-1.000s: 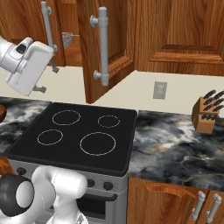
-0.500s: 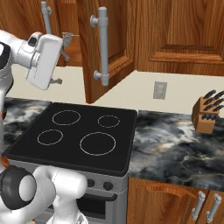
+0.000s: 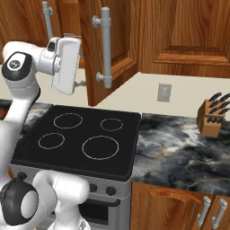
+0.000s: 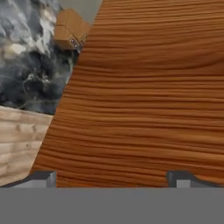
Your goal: Open the cabinet and setup a tea strainer by placing it in the bowl upright.
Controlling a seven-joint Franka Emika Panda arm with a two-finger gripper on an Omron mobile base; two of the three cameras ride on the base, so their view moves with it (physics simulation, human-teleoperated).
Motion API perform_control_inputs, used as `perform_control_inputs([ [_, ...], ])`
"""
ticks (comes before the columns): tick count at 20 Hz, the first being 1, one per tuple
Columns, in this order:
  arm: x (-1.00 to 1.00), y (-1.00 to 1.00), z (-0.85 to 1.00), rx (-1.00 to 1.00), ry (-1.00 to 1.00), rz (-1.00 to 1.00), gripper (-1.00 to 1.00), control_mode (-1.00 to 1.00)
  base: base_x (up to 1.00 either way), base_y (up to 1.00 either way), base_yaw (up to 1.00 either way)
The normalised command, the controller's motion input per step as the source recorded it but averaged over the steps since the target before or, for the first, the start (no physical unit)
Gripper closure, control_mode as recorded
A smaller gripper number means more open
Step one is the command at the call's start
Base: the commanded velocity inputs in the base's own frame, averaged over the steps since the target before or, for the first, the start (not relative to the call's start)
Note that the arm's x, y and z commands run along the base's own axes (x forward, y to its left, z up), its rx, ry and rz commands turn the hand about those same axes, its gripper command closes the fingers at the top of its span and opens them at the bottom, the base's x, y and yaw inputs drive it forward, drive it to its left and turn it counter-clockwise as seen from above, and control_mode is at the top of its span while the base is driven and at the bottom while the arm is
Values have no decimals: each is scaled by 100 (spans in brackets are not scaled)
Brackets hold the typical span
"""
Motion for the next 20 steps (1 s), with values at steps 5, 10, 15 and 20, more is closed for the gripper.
perform_control_inputs([
  [5,14,-56,0,-20,0,-21,-100,-100,0,0,0],
  [10,3,-60,1,-18,0,-19,-100,-100,0,0,0],
  [15,0,-60,3,-16,0,-19,-100,-100,0,0,0],
  [20,0,-34,1,-1,0,-5,-100,-100,0,0,0],
])
